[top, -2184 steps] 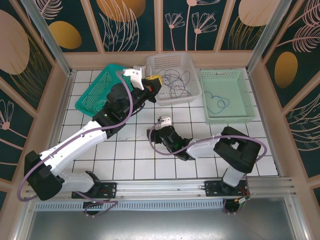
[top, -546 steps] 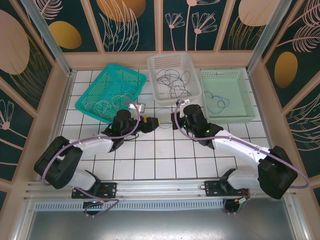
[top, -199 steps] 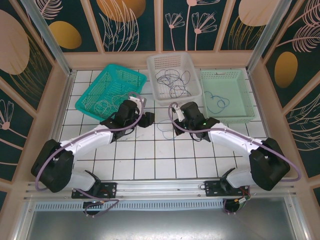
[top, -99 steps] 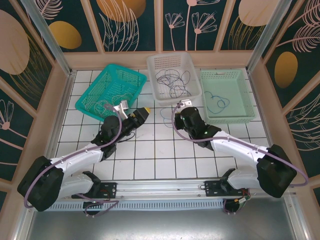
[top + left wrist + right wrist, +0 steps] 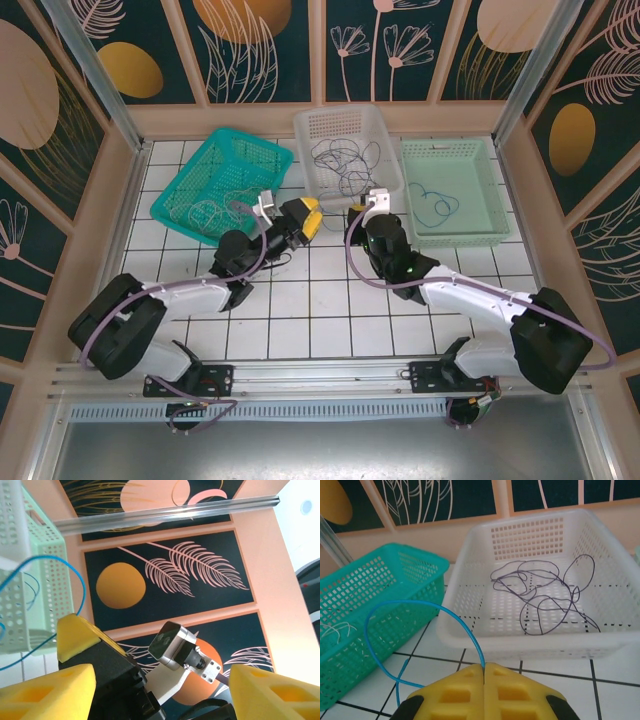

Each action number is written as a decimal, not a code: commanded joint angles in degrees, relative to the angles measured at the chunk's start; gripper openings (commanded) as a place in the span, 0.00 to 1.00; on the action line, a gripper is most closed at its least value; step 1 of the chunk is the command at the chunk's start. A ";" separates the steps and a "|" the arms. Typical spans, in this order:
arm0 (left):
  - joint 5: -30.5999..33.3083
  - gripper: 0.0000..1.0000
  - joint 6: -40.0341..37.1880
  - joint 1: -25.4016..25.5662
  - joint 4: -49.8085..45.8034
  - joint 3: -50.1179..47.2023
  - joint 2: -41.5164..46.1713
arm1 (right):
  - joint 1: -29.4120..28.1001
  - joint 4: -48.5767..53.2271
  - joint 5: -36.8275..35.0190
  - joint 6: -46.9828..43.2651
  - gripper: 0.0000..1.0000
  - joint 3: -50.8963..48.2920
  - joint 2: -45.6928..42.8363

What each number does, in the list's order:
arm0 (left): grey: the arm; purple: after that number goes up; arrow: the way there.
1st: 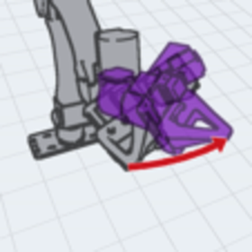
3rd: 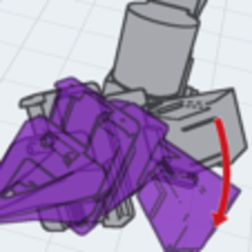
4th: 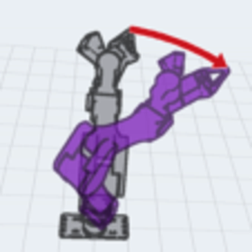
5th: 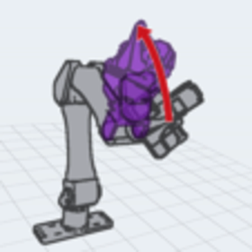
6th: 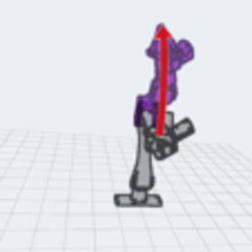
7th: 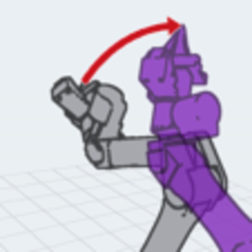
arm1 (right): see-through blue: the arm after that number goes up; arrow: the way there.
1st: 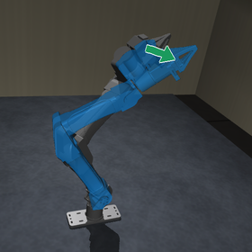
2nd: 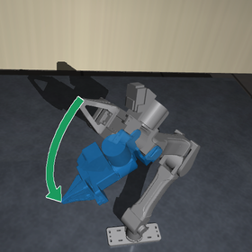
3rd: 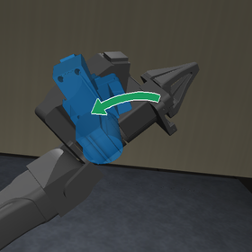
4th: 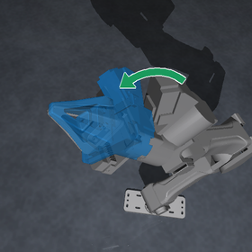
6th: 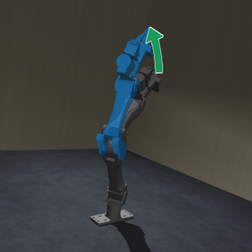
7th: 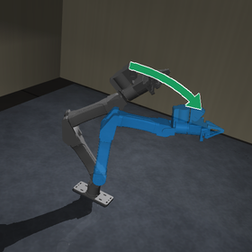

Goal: Untangle the cables

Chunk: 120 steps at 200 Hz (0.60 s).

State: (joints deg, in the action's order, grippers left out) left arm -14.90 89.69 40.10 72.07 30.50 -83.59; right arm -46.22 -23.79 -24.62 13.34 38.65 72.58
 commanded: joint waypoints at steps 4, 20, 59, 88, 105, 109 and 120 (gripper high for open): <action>-0.84 0.70 4.24 0.29 8.84 1.83 -2.84 | -1.52 -5.73 -2.30 -1.40 0.00 -0.60 0.26; -0.70 0.70 4.18 0.33 8.60 2.66 -3.95 | -2.02 -6.38 -3.36 -1.54 0.00 -0.99 0.21; 0.79 0.69 5.79 0.37 12.22 4.03 -8.35 | -3.74 -8.43 -2.80 -0.14 0.00 -2.71 -1.94; 1.39 0.69 7.36 0.34 14.85 6.03 -12.65 | -5.11 -8.15 -3.85 -0.01 0.00 -4.12 -3.67; 3.29 0.67 8.88 0.37 17.58 6.39 -14.26 | -5.37 -8.59 -4.60 0.36 0.00 -5.35 -5.30; 3.65 0.67 9.15 0.26 18.15 6.49 -16.11 | -5.38 -8.63 -4.73 0.48 0.00 -5.76 -5.68; 3.99 0.67 9.51 0.31 18.66 7.17 -17.23 | -5.38 -8.71 -4.97 0.75 0.00 -6.27 -6.52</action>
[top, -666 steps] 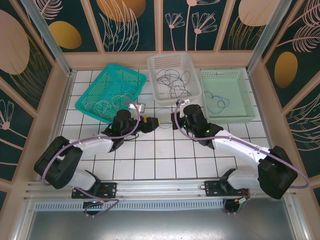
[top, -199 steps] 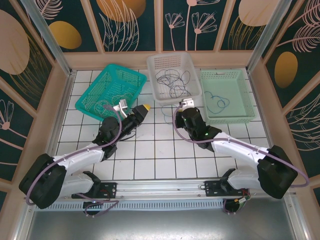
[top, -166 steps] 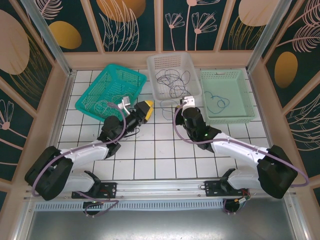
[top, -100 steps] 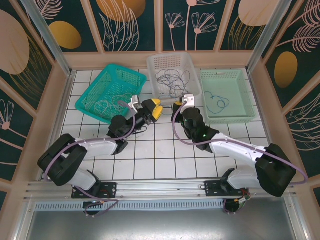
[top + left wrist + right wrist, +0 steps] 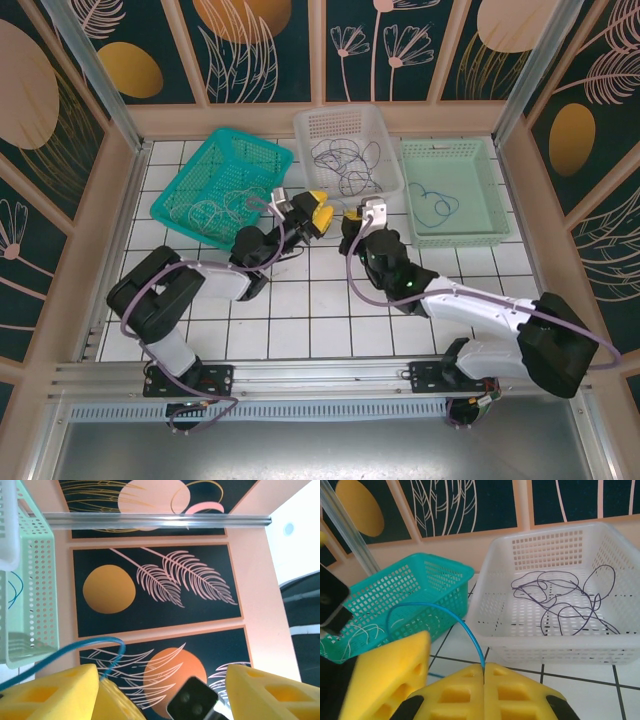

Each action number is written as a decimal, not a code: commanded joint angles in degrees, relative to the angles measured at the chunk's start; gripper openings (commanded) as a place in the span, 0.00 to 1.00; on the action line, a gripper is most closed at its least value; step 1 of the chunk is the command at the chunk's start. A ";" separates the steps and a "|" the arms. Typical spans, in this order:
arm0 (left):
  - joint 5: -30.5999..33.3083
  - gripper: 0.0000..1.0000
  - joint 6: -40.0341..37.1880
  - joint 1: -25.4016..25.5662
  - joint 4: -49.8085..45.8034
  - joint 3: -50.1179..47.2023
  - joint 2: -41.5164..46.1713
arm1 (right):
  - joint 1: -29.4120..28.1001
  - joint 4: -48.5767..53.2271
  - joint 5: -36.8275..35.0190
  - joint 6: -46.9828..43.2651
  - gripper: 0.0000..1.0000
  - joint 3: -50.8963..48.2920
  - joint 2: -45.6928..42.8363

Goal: Untangle the cables

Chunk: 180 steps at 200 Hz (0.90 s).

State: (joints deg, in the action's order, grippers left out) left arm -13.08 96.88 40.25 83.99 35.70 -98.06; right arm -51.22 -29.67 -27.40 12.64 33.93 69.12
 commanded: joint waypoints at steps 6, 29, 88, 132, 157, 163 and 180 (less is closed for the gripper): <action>2.27 0.67 2.26 0.18 6.91 2.49 -3.29 | -0.37 -2.84 -2.10 1.58 0.00 -1.72 -3.36; 2.95 0.67 2.26 0.12 6.31 4.10 -4.73 | -0.55 -2.93 -2.39 1.37 0.00 -2.20 -4.37; 4.40 0.65 4.02 0.18 8.49 6.66 -8.63 | -0.81 -3.00 -1.09 1.33 0.00 -3.54 -5.16; 6.98 0.61 4.36 0.17 9.60 6.78 -9.74 | -1.39 -2.96 -0.57 1.33 0.00 -4.48 -6.32; 7.24 0.57 3.64 0.13 9.93 7.83 -10.21 | -1.69 -2.98 -0.81 1.70 0.00 -5.36 -7.06; 6.96 0.56 3.44 0.18 9.76 8.22 -10.35 | -1.70 -2.69 -0.79 1.77 0.00 -5.45 -7.21; 6.72 0.52 3.06 0.13 9.56 9.01 -10.48 | -1.85 -1.99 -0.83 2.00 0.00 -5.44 -7.36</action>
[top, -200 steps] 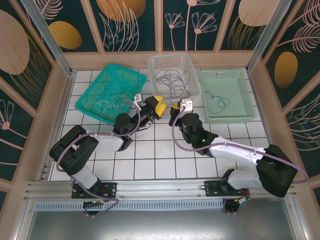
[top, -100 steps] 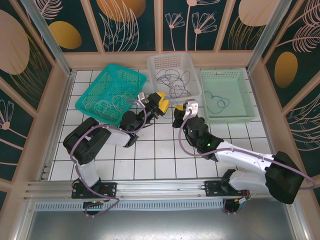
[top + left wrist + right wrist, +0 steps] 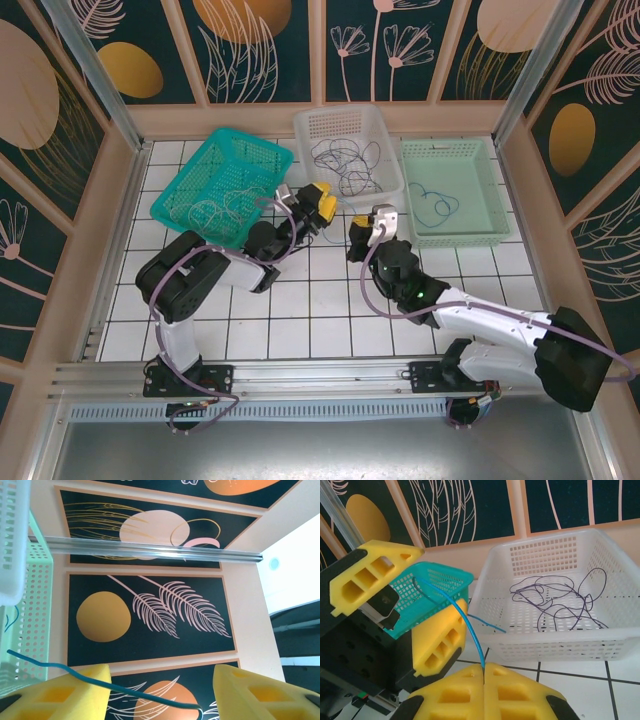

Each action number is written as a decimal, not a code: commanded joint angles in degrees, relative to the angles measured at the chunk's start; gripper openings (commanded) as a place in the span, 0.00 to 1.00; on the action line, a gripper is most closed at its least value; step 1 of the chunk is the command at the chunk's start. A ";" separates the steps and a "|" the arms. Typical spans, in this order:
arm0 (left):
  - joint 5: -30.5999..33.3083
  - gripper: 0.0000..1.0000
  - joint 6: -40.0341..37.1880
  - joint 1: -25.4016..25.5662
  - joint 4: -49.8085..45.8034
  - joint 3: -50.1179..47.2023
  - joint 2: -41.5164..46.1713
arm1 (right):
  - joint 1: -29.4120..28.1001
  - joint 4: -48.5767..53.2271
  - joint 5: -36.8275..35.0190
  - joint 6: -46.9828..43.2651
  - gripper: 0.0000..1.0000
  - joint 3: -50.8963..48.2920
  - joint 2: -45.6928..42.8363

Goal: Untangle the cables

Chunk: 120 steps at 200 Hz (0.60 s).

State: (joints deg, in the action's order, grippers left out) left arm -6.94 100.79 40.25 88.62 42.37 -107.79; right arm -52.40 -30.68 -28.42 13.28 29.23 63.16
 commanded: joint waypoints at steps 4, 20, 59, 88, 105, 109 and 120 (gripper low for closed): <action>0.61 0.51 -1.01 0.18 5.04 2.37 -0.74 | -0.72 -0.84 0.05 1.39 0.00 -0.80 -1.38; 0.50 0.46 -1.71 0.18 4.74 2.37 -0.67 | -0.77 -0.27 -0.18 1.38 0.00 -0.85 -1.68; 1.08 0.32 -2.77 0.15 3.69 1.91 -0.23 | -0.95 1.48 -0.08 1.41 0.00 -0.97 -2.47; 1.97 0.24 -3.27 0.16 4.21 1.25 -0.08 | -0.96 3.23 -0.24 1.31 0.00 -1.32 -3.31; 2.20 0.19 -3.96 0.01 4.05 0.79 0.24 | -1.02 4.75 -0.18 1.40 0.00 -1.46 -3.72; 2.19 0.19 -4.20 -0.13 3.95 0.71 0.34 | -0.95 5.22 0.08 1.42 0.00 -1.45 -3.66; 1.95 0.18 -4.93 -0.27 3.15 0.57 0.77 | -0.95 7.02 1.14 1.06 0.00 -1.13 -3.46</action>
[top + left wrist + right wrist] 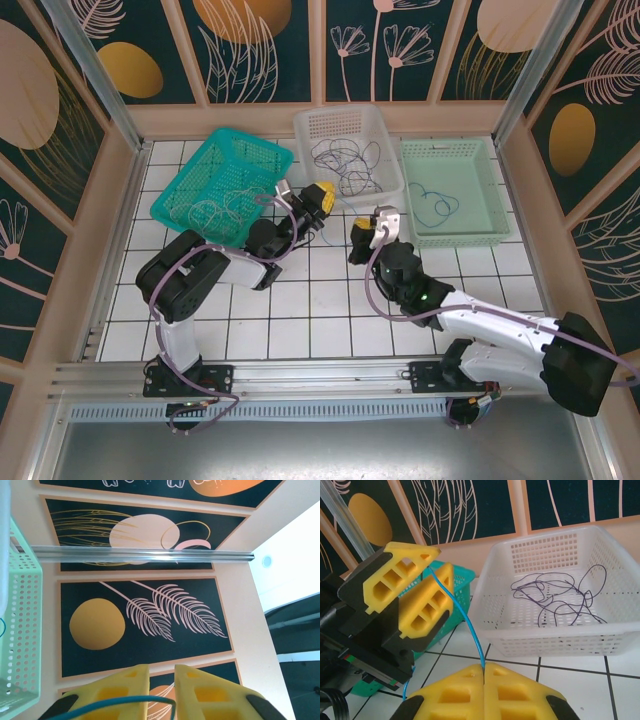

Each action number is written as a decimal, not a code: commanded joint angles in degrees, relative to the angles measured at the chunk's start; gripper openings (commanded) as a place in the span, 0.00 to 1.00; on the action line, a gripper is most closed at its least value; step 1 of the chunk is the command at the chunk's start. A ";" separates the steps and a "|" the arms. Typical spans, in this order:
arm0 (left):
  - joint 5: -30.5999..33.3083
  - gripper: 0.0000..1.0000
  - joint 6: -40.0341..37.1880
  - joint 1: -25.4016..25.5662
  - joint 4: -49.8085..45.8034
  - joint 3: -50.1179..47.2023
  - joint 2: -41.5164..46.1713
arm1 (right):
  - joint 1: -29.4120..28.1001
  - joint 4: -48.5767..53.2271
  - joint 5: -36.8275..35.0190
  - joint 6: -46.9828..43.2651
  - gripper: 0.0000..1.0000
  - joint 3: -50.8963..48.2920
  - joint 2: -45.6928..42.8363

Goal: Untangle the cables

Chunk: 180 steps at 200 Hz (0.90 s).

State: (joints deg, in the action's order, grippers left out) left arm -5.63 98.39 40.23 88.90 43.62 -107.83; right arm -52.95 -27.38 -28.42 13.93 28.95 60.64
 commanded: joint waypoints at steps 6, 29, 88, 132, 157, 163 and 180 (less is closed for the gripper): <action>0.54 0.17 -3.16 -0.39 2.40 -0.68 1.23 | -0.40 4.92 1.93 0.19 0.00 -0.63 -0.65; -1.01 0.15 -7.34 -0.88 -2.39 -0.51 3.82 | -0.05 10.03 6.60 -1.44 0.00 1.02 0.83; -6.80 0.06 -30.05 -1.29 -35.12 4.91 16.56 | 3.55 15.86 17.22 -2.16 0.00 2.81 1.27; -8.75 0.06 -39.44 -0.42 -48.36 8.97 18.71 | 5.57 17.97 27.28 -3.00 0.00 6.21 2.21; -8.84 0.05 -44.76 0.11 -56.29 11.75 18.44 | 5.58 19.26 31.54 -3.65 0.00 7.96 3.38; -8.49 0.04 -46.19 0.13 -58.13 11.76 18.52 | 5.62 19.34 31.75 -3.65 0.00 7.96 3.49; -7.28 0.02 -49.34 0.28 -62.92 14.26 18.93 | 6.07 19.38 32.73 -3.39 0.00 7.61 3.62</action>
State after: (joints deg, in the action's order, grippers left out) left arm -13.19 57.28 40.05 36.27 54.78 -90.02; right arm -47.59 -9.54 -0.05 11.44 35.05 63.83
